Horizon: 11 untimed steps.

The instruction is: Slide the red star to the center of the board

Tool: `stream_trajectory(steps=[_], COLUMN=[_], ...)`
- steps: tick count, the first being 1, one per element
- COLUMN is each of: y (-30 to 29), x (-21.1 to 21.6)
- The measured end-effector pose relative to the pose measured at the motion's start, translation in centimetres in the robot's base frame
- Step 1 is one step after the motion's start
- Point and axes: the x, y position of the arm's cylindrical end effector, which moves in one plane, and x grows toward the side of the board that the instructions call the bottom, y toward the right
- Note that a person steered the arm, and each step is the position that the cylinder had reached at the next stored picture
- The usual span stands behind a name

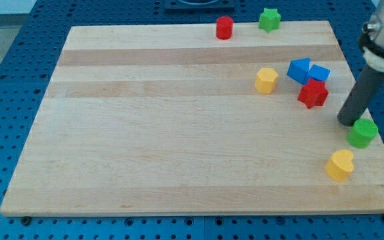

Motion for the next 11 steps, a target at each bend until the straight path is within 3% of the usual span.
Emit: stream_trajectory(steps=[2,5,7,9,10,11], y=[0.6,-17.6,-20.0,-21.5,-21.5,-23.2], x=[-4.2,-5.1,-1.5,-5.2,0.4,2.4])
